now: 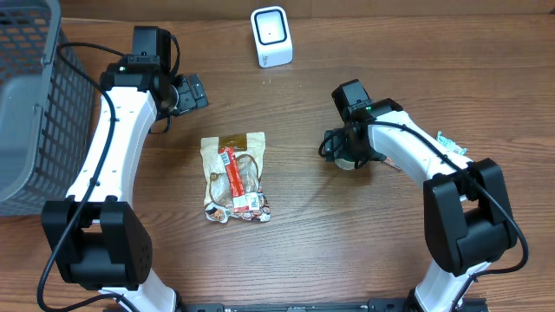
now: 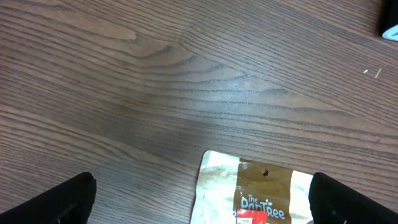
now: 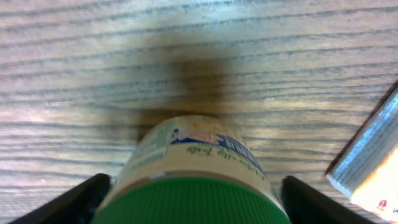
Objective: Scan the item barcode
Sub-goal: 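Raise the jar with the right gripper to the scanner window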
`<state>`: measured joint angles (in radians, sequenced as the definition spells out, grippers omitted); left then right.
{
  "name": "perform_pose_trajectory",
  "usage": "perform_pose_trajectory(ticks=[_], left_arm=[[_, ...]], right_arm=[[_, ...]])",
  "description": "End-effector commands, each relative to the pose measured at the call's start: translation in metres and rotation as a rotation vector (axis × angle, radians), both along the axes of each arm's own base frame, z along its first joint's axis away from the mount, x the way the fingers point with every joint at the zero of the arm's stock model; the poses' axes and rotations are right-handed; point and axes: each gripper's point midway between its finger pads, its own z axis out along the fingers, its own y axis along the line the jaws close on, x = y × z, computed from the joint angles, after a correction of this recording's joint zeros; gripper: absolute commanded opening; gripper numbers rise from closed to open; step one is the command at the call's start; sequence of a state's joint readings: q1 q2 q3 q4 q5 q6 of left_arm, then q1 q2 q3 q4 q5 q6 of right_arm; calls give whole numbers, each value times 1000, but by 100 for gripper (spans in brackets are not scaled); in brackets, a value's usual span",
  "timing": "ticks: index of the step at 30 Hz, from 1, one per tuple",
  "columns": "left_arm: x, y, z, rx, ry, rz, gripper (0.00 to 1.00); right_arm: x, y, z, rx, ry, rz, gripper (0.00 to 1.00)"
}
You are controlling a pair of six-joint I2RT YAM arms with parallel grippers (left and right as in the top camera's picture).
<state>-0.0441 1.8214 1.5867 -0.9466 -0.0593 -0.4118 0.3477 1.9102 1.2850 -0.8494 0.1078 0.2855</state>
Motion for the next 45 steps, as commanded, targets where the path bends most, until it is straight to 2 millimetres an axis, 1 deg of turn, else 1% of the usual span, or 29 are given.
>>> perform_pose_trajectory(ticks=[1,2,4,6,9,11,14,15,18,21,22,23,25,26,29,30,33,35,36,39,41,43,45], left_arm=[[4,-2,14,-9,-39,3,100],[4,-2,14,-9,-39,2,100],[4,-2,14,-9,-39,2,100],[4,-2,14,-9,-39,3,100],[4,-2,14,-9,-39,3,100],[4,-2,14,-9,-39,2,100],[4,-2,14,-9,-39,2,100],[4,-2,14,-9,-39,3,100],[4,-2,14,-9,-39,2,100],[4,-2,14,-9,-39,3,100],[4,-2,14,-9,-39,3,100],[4,-2,14,-9,-39,2,100],[4,-2,14,-9,-39,3,100],[4,-2,14,-9,-39,3,100],[4,-2,14,-9,-39,2,100],[4,-2,14,-9,-39,2,100],[4,-2,14,-9,-39,2,100],[4,-2,14,-9,-39,3,100],[4,-2,14,-9,-39,3,100],[4,-2,14,-9,-39,3,100],[4,-2,14,-9,-39,2,100],[4,-2,14,-9,-39,3,100],[4,-2,14,-9,-39,3,100]], right_arm=[[11,2,7,8,-35,0,75],[11,2,7,8,-35,0,69],[11,3,7,9,-36,0,62],[15,4,12,11,-46,3,56],[24,7,30,21,-73,3,49],[33,11,51,31,-99,4,49],[41,16,82,46,-121,3,47],[43,20,94,68,-123,7,47],[46,41,135,186,-132,27,47],[49,58,170,290,-157,24,42],[52,64,188,340,-180,-5,41],[54,68,196,365,-191,-10,40],[60,81,218,456,-229,-14,37],[65,89,230,511,-250,-19,35],[75,105,259,631,-304,-43,28],[79,110,269,673,-327,-38,27],[89,132,301,824,-391,16,20],[99,138,319,872,-462,50,19],[112,135,328,867,-536,34,19],[140,126,334,811,-666,-18,19],[154,125,331,791,-713,-37,19],[168,125,321,774,-736,-53,19],[184,127,308,765,-754,-64,19]])
